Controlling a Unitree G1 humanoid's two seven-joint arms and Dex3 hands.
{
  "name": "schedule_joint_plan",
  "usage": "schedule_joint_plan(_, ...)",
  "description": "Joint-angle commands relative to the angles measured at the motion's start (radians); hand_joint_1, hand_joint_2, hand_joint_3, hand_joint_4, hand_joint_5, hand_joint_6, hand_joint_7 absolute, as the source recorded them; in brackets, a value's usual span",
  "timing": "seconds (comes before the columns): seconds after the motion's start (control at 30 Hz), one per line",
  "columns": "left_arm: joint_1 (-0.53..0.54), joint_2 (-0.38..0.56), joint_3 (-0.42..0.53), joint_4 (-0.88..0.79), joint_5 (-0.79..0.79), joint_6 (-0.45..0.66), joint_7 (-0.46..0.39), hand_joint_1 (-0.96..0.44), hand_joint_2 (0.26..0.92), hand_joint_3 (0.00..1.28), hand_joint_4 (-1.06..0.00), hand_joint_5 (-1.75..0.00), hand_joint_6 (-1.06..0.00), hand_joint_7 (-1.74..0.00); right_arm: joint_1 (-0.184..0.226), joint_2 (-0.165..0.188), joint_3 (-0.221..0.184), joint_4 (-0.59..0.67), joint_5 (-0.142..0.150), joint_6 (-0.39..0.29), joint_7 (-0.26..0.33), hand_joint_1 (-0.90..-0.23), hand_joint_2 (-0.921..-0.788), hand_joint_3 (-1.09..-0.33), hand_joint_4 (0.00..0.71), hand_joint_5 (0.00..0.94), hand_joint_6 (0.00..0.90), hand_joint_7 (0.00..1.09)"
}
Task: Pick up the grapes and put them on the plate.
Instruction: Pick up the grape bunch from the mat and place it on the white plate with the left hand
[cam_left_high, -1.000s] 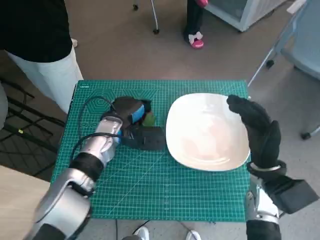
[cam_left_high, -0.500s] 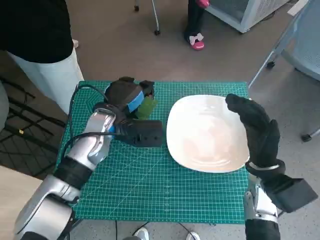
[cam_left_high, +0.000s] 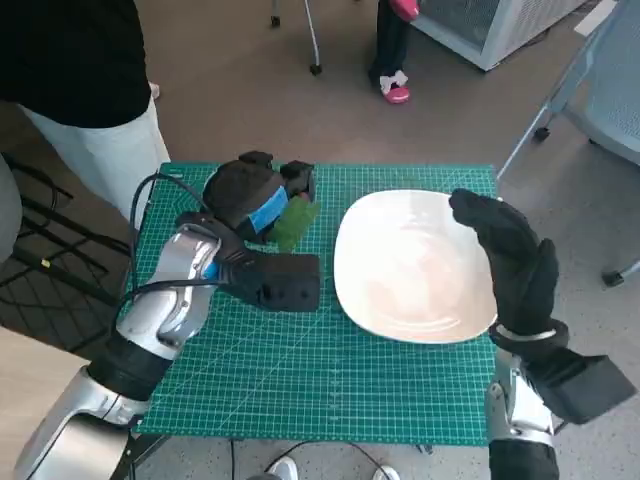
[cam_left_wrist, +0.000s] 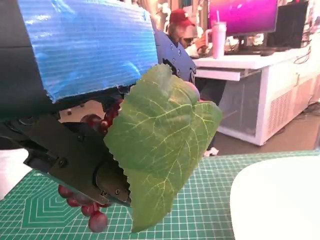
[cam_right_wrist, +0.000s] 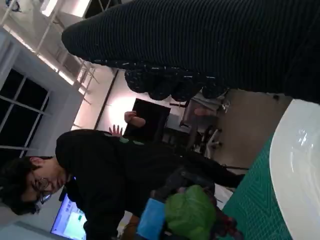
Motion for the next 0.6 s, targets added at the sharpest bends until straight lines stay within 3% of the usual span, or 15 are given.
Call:
schedule_joint_plan(0.03,-0.011,-0.002,0.014,0.001,0.001,-0.019,-0.002,0.0,0.921,0.12,-0.59,-1.27,-0.6,-1.19,0.009,0.0,-0.001,0.003,0.004,0.018,0.01,-0.605,-0.921,-0.874,0.389,0.001,0.037,0.4)
schedule_joint_plan(0.6,-0.084,-0.105,0.013,-0.096,0.003,-0.003,-0.06,0.0,0.921,0.12,-0.61,-1.38,-0.62,-1.04,0.029,-0.008,-0.007,-0.02,-0.009,0.008,-0.007,-0.608,-0.921,-0.87,0.392,0.002,0.04,0.4)
